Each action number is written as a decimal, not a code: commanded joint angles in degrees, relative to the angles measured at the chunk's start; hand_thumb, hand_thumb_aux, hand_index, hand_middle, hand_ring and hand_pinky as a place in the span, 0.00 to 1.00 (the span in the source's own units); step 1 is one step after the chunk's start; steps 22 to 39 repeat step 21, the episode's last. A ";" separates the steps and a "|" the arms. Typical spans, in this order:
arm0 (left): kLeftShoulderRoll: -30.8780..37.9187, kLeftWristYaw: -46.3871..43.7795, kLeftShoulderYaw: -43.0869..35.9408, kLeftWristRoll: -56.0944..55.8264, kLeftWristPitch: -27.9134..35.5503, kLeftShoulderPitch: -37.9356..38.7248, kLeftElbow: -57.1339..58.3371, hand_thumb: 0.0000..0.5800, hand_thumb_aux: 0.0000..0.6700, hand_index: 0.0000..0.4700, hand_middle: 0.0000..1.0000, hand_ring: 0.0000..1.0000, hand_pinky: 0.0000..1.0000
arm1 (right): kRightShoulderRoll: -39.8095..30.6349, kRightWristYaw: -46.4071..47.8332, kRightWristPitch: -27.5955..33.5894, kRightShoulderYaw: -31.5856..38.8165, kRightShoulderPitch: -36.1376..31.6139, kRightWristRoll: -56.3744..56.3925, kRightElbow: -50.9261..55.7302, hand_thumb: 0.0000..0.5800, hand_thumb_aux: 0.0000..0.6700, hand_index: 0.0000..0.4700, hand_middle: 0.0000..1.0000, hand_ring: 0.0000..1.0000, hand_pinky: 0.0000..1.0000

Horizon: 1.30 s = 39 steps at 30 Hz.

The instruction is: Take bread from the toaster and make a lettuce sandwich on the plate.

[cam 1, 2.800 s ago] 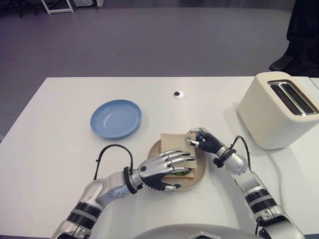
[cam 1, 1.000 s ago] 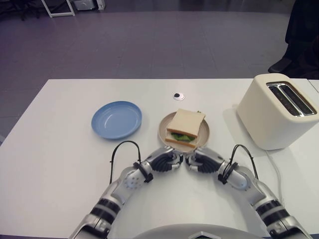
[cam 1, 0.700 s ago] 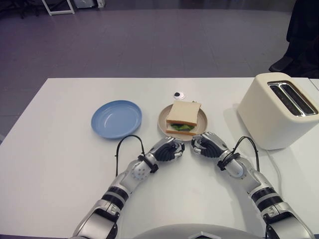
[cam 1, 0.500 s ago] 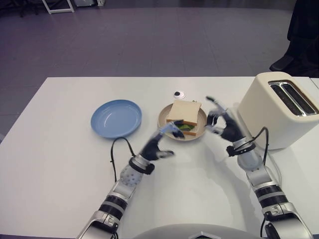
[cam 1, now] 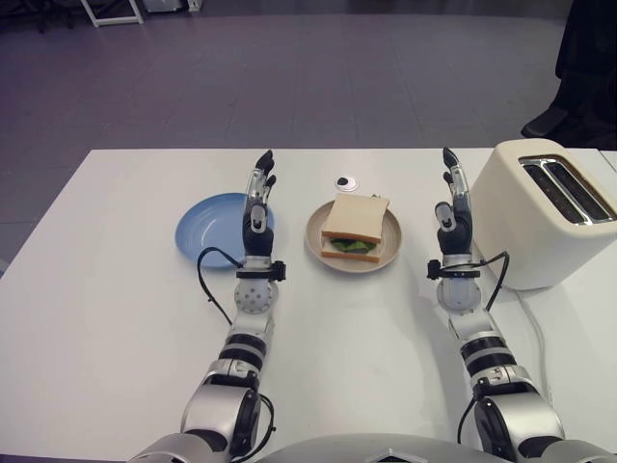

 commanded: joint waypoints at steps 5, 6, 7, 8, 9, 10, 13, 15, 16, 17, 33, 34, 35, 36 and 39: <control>-0.17 10.66 1.51 10.52 -7.63 0.26 8.59 0.00 0.00 0.00 0.00 0.00 0.00 | -0.11 -3.41 -10.64 -1.30 -0.63 0.33 11.93 0.00 0.00 0.00 0.00 0.00 0.00; -0.06 12.08 1.50 12.10 -8.72 0.50 8.63 0.00 0.00 0.00 0.00 0.00 0.00 | -0.11 -3.71 -11.64 -1.31 -0.62 0.20 13.33 0.00 0.00 0.00 0.00 0.00 0.00; 0.03 12.99 1.22 13.60 -9.79 0.66 8.53 0.00 0.00 0.00 0.00 0.00 0.00 | -0.04 -3.91 -12.30 -1.28 -0.74 0.09 14.50 0.00 0.00 0.00 0.00 0.00 0.00; -0.03 13.12 0.82 14.25 -10.37 0.84 8.81 0.00 0.00 0.00 0.00 0.00 0.00 | 0.00 -3.99 -12.95 -1.25 -0.80 0.07 15.47 0.00 0.00 0.00 0.00 0.00 0.00; -0.22 12.24 0.54 13.76 -10.52 0.97 9.27 0.00 0.00 0.00 0.00 0.00 0.00 | -0.08 -4.18 -13.36 -1.15 -0.76 -0.19 16.02 0.00 0.00 0.00 0.00 0.00 0.00; -0.43 11.38 0.43 12.99 -10.39 1.21 9.49 0.00 0.00 0.00 0.00 0.00 0.00 | -0.32 -4.58 -13.60 -0.97 -0.57 -0.85 16.15 0.00 0.00 0.00 0.00 0.00 0.00; -0.97 8.83 0.80 10.16 -9.70 1.93 9.43 0.00 0.00 0.00 0.00 0.00 0.00 | -0.82 -6.47 -13.64 -0.08 0.05 -3.47 16.84 0.00 0.00 0.00 0.00 0.00 0.00; -1.16 7.05 0.99 8.48 -9.39 2.44 8.95 0.00 0.00 0.00 0.00 0.00 0.00 | -0.48 -6.88 -13.77 0.75 0.31 -4.49 17.32 0.00 0.00 0.00 0.00 0.00 0.00; -1.10 6.43 0.94 8.18 -9.29 2.62 8.69 0.00 0.00 0.00 0.00 0.00 0.00 | -0.33 -7.09 -13.87 1.19 0.39 -4.94 17.46 0.00 0.00 0.00 0.00 0.00 0.00; -1.05 5.79 0.86 7.93 -9.18 2.84 8.46 0.00 0.00 0.00 0.00 0.00 0.00 | -0.19 -7.21 -14.10 1.65 0.49 -5.39 17.64 0.00 0.00 0.00 0.00 0.00 0.00; -0.88 4.65 0.84 7.87 -8.78 3.80 7.29 0.00 0.00 0.00 0.00 0.00 0.00 | 0.14 -8.23 -14.18 2.84 0.95 -6.48 17.42 0.00 0.00 0.00 0.00 0.00 0.00; -0.88 4.65 0.84 7.87 -8.78 3.80 7.29 0.00 0.00 0.00 0.00 0.00 0.00 | 0.14 -8.23 -14.18 2.84 0.95 -6.48 17.42 0.00 0.00 0.00 0.00 0.00 0.00; -0.88 4.65 0.84 7.87 -8.78 3.80 7.29 0.00 0.00 0.00 0.00 0.00 0.00 | 0.14 -8.23 -14.18 2.84 0.95 -6.48 17.42 0.00 0.00 0.00 0.00 0.00 0.00; -0.88 4.65 0.84 7.87 -8.78 3.80 7.29 0.00 0.00 0.00 0.00 0.00 0.00 | 0.14 -8.23 -14.18 2.84 0.95 -6.48 17.42 0.00 0.00 0.00 0.00 0.00 0.00; -0.88 4.65 0.84 7.87 -8.78 3.80 7.29 0.00 0.00 0.00 0.00 0.00 0.00 | 0.14 -8.23 -14.18 2.84 0.95 -6.48 17.42 0.00 0.00 0.00 0.00 0.00 0.00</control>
